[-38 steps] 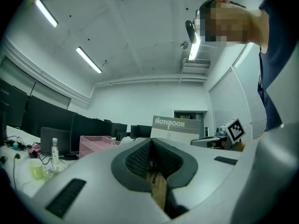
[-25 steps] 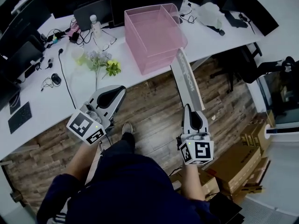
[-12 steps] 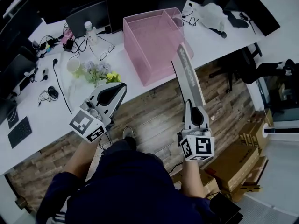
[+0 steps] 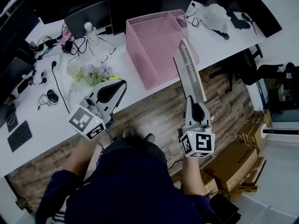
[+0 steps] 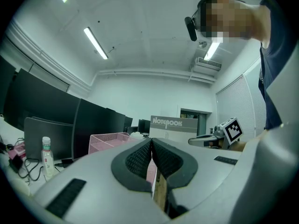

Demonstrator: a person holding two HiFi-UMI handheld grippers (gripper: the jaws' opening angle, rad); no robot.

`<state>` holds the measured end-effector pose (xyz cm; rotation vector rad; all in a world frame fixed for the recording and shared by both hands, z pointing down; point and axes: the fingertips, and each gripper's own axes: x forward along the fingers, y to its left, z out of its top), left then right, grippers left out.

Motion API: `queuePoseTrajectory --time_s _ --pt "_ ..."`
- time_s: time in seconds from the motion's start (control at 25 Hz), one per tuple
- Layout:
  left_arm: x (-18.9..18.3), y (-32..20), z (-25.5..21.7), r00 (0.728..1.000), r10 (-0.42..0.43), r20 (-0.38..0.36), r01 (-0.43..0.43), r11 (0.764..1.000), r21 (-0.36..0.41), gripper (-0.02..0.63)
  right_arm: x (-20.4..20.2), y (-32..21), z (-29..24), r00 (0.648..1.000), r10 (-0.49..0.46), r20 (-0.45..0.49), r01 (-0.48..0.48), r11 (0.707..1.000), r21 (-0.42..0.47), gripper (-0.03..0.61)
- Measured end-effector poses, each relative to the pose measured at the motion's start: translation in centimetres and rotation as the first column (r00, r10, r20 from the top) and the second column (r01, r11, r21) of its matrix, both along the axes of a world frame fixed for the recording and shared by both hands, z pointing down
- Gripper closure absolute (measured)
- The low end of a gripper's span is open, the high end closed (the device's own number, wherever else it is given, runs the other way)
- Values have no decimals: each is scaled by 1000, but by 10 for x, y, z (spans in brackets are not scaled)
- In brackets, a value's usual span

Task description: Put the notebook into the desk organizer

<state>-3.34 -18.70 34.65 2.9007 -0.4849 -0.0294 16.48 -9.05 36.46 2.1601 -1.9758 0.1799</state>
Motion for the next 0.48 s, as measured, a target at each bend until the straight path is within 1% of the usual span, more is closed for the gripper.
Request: queuePoseTrajectory --time_s 0.24,0.48 --pt "-2 -7 1 1000 -22 14 22 1000 -2 586 5 -15 5 1000 -17 -12 17 1000 -14 569" --pt "2 -14 3 998 -63 27 63 998 0 586 16 -35 11 997 -55 -52 53 998 -27 569"
